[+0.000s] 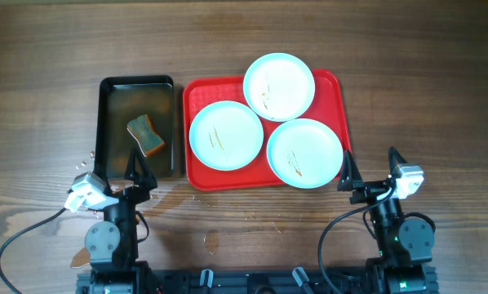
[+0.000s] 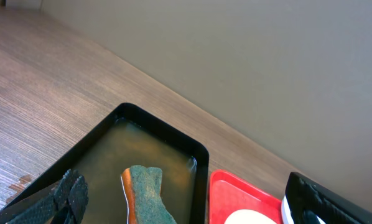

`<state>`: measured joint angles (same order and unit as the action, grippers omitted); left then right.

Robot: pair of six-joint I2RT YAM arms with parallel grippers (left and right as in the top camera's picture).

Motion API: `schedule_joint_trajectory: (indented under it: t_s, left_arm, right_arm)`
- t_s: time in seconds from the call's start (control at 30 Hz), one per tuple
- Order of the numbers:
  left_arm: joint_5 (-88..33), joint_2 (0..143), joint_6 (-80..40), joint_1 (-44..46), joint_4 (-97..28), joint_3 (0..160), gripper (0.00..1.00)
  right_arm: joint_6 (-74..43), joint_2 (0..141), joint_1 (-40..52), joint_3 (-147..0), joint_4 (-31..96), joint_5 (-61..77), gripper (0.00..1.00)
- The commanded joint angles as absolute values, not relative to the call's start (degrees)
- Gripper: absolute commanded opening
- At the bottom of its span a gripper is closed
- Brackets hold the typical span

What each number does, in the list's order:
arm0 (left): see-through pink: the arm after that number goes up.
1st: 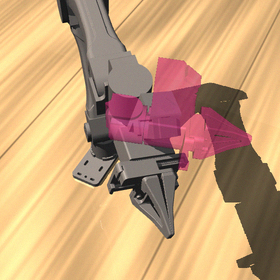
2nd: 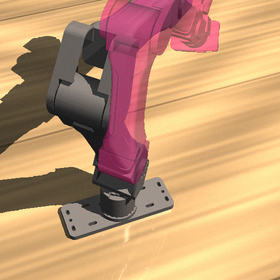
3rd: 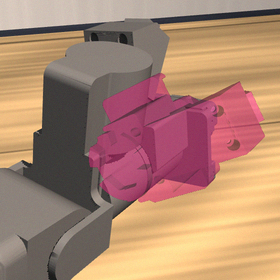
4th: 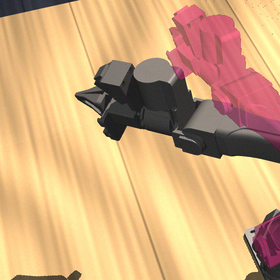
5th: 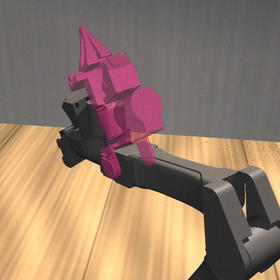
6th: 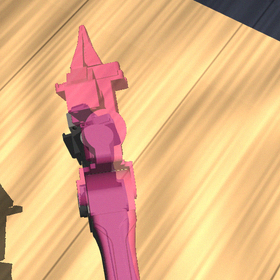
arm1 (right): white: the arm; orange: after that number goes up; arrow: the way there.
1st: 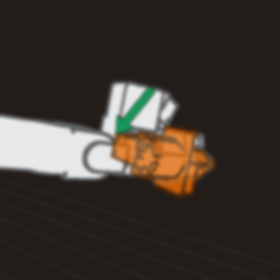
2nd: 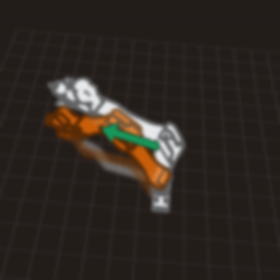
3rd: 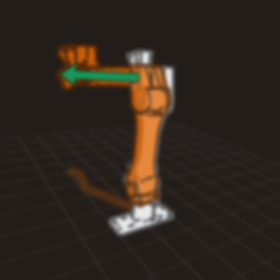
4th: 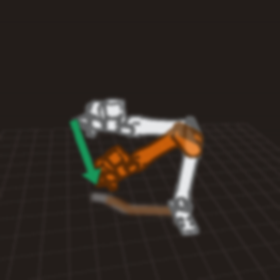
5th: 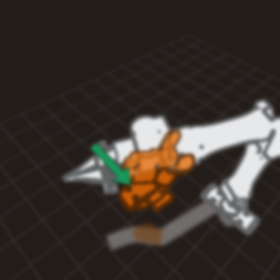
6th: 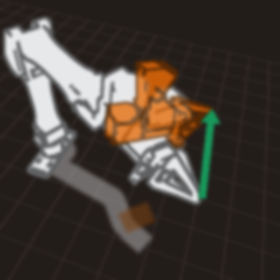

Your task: Clean dirty plates on tray and stack at the side

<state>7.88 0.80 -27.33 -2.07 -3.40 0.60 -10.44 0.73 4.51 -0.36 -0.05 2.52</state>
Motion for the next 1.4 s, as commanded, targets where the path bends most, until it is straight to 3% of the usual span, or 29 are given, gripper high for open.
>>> schedule_joint_trajectory:
  t_s: [0.0, 0.8, 1.07, 1.23, 1.37]
  left_arm:
    - [8.45, 0.38, -27.44, -2.48, -3.38, 0.32, 1.00]
    - [8.32, 0.38, -27.46, -2.48, -3.22, 0.32, 1.00]
    - [-3.92, 0.38, -27.42, -2.48, -2.00, 1.02, 1.00]
    - [-7.99, 2.87, -27.42, -2.48, -9.08, 10.07, 1.00]
    - [-8.12, 11.97, -27.22, -2.48, -19.05, 23.92, 1.00]
  right_arm:
    - [-11.07, 0.54, 4.56, -0.30, -0.23, 1.91, 1.00]
    - [-13.69, 0.86, 4.56, -0.30, -0.19, 2.98, 1.00]
    - [-13.54, 1.10, 4.56, -1.26, -0.14, 12.16, 1.00]
    - [-13.63, 5.21, 4.56, -8.69, 1.43, 16.47, 1.00]
    - [-13.45, 16.53, 4.56, -20.95, 5.30, 20.45, 1.00]
